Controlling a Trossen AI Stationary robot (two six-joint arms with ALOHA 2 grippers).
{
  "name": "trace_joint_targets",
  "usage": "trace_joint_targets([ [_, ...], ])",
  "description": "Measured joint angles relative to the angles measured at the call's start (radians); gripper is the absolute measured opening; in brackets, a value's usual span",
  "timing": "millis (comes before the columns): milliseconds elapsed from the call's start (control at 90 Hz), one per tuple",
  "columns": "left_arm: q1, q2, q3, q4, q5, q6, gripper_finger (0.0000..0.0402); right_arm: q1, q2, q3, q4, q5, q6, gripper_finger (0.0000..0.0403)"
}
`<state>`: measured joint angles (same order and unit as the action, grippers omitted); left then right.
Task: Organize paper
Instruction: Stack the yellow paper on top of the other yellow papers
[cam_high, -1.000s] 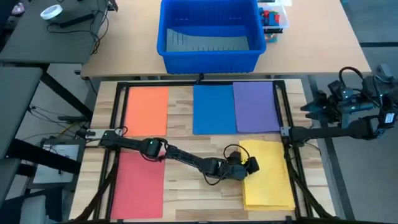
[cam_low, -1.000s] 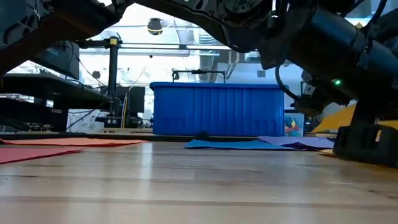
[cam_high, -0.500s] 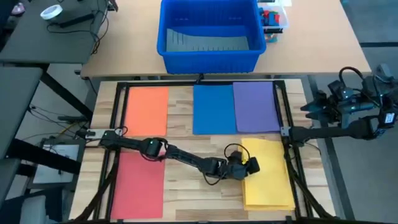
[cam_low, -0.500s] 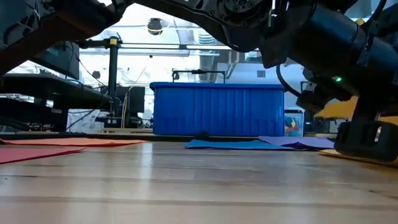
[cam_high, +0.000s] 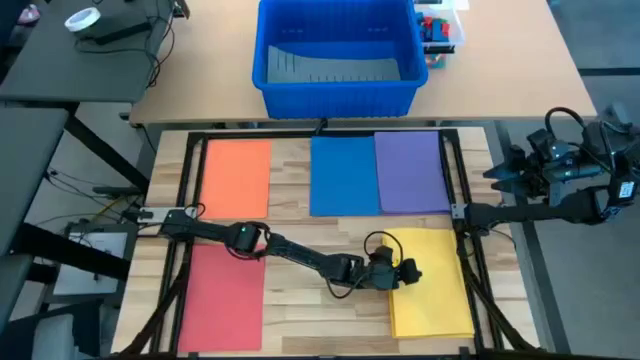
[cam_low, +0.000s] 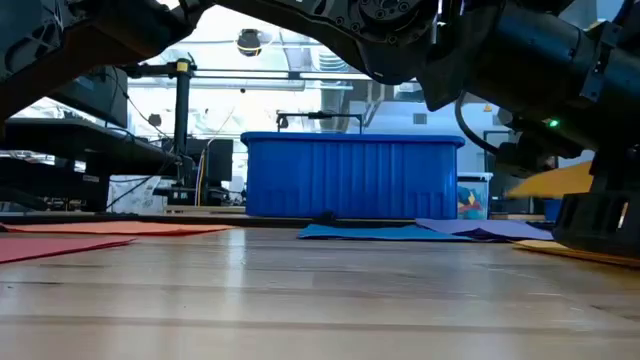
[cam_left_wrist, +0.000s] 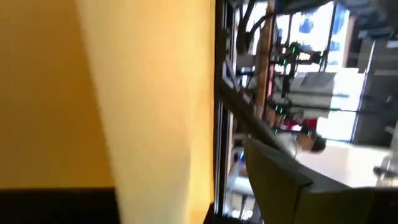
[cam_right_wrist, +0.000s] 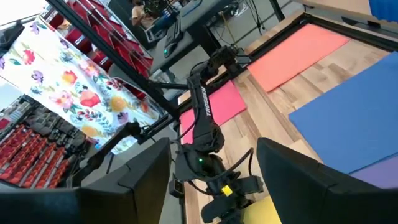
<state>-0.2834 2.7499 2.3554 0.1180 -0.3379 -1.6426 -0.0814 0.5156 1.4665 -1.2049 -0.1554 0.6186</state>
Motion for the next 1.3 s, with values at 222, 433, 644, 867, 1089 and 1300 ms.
trace_joint_targets([
  [222, 0.018, 0.000, 0.001, -0.078, 0.121, 0.013, 0.0146, 0.000, 0.000, 0.000, 0.000, 0.000, -0.001, 0.0225],
  [433, 0.029, -0.004, 0.001, -0.081, 0.114, 0.004, 0.0146, 0.000, 0.000, 0.000, 0.000, 0.000, -0.001, 0.0225],
  [644, 0.031, -0.061, 0.001, -0.169, 0.117, 0.036, 0.0146, 0.000, 0.000, 0.000, 0.000, 0.000, -0.001, 0.0225],
  [867, 0.035, -0.090, 0.001, -0.210, 0.122, 0.093, 0.0146, 0.000, 0.000, 0.000, 0.000, 0.001, -0.025, 0.0225],
  [1089, 0.031, -0.087, 0.001, -0.395, 0.153, 0.085, 0.0132, 0.000, 0.000, 0.000, 0.002, 0.001, -0.026, 0.0225],
  [1300, 0.046, -0.092, 0.003, -0.303, 0.200, 0.165, 0.0111, 0.000, 0.000, 0.000, 0.002, 0.001, -0.026, 0.0225],
])
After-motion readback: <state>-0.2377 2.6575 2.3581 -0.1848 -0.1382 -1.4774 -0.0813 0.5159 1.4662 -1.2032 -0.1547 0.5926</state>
